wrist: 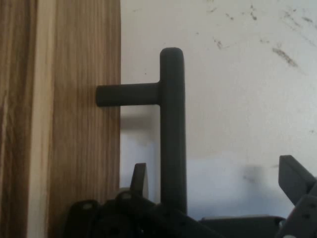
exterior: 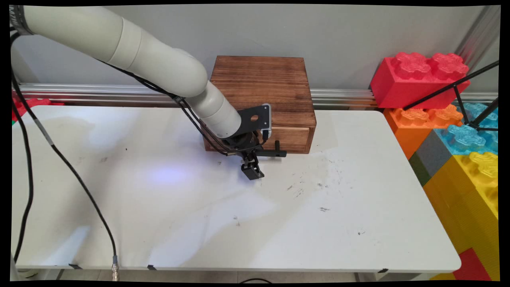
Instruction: Open the drawer
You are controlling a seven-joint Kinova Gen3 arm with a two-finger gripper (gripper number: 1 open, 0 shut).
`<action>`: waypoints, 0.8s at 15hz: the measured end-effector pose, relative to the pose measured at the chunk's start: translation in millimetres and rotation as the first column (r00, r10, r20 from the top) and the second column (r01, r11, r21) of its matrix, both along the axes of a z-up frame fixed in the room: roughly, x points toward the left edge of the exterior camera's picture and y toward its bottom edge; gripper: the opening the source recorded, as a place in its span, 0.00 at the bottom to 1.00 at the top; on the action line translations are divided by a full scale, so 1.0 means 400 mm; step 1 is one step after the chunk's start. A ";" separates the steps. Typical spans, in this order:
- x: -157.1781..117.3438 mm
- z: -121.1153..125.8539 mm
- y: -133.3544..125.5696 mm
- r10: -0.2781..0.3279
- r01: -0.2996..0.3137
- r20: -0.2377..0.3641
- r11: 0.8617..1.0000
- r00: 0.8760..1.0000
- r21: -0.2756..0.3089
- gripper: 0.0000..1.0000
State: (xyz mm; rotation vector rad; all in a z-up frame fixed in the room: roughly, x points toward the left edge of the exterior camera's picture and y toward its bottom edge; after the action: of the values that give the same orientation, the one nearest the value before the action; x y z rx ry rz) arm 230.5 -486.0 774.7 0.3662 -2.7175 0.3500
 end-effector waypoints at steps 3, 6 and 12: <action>0.003 -0.002 0.001 -0.001 0.001 -0.004 1.000 1.000 0.000 1.00; 0.007 -0.002 0.007 -0.001 0.001 -0.010 1.000 1.000 -0.002 1.00; 0.010 -0.006 0.035 -0.006 0.006 -0.023 1.000 1.000 0.005 1.00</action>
State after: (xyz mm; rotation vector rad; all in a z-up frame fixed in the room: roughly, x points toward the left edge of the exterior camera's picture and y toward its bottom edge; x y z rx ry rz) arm 234.5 -472.2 772.3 0.3618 -2.6973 0.3349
